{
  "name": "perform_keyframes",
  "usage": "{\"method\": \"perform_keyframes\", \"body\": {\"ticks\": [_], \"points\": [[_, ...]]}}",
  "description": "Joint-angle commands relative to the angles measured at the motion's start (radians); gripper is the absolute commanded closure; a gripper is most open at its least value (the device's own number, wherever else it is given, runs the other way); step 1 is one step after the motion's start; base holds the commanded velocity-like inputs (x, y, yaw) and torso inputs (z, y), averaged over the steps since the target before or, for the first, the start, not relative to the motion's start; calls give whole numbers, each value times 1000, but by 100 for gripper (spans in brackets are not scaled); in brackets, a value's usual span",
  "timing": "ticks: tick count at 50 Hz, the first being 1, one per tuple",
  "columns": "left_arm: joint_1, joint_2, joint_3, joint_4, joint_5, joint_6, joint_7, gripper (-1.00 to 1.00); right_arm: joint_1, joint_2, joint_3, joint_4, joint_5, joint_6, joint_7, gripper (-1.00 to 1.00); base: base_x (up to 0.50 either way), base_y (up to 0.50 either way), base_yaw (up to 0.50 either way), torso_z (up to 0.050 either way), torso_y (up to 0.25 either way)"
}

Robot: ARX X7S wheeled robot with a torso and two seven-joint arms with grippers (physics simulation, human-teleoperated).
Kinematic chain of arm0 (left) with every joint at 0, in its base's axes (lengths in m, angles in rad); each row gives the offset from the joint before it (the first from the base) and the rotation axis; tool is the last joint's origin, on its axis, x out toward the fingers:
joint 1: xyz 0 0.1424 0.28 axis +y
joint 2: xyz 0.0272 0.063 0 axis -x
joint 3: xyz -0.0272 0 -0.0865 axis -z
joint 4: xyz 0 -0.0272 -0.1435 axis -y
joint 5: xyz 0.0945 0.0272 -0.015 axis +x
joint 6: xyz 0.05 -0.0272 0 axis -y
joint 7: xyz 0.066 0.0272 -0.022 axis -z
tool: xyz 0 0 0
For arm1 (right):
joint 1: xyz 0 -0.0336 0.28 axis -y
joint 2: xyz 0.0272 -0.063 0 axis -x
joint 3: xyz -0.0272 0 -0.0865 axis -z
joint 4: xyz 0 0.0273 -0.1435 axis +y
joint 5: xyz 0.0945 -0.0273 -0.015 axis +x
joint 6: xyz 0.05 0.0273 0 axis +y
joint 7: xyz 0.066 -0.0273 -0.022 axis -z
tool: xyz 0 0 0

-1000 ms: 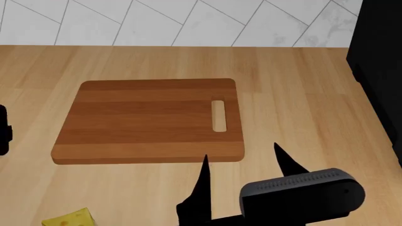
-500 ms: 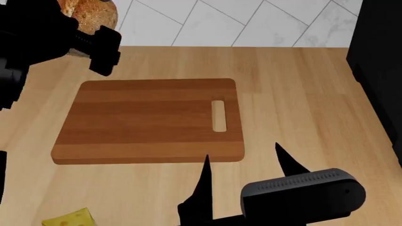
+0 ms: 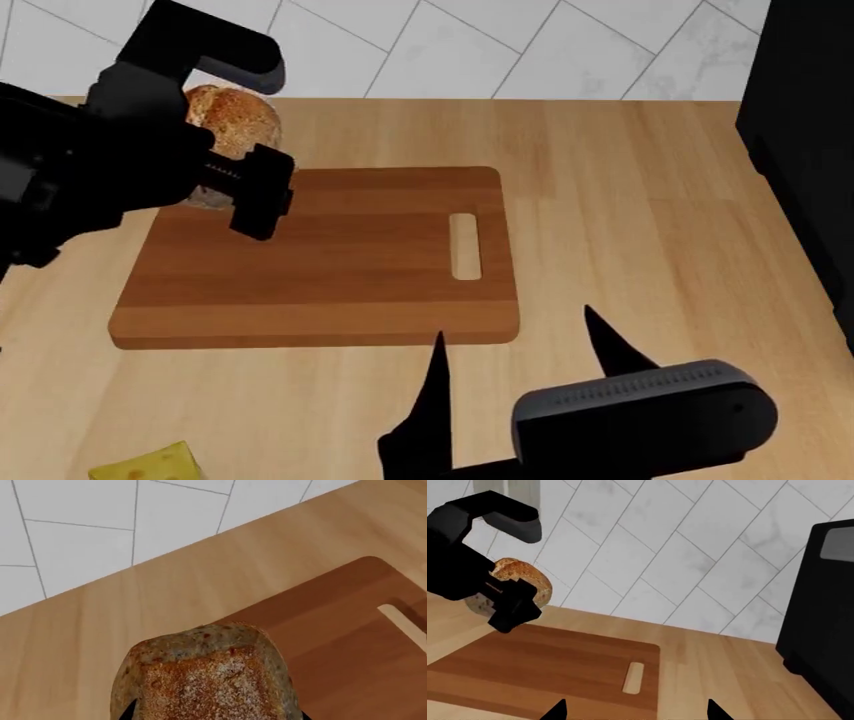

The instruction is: Place the bread and cheese on the cutting board.

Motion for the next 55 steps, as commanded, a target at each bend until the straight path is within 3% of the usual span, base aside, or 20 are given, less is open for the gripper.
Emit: {"method": "perform_keyframes", "body": {"ticks": [1,10,21,30,31,55], "points": [[80,-51,-37,187,-104,-141,-10,100,3,-20,23,18,2,-14,-12,-100,0,0,0,0,0],[126,-67,-40,248,-135,-206,-12,100,3,-18,15,24,6,-21,-7,-100,0,0,0,0,0],[103,-29,-7,61,-106,-92,27,100,1,-9,26,21,16,-21,-2,-100,0,0,0,0,0],[107,-30,-1,69,-114,-100,28,100,11,-12,34,2,37,3,7,-100,0,0,0,0,0],[110,-32,-1,74,-115,-103,27,-100,14,-14,33,0,41,8,8,-100,0,0,0,0,0],[47,-45,-6,65,-121,-103,20,-100,21,-9,49,-20,86,28,23,-100,0,0,0,0,0]]}}
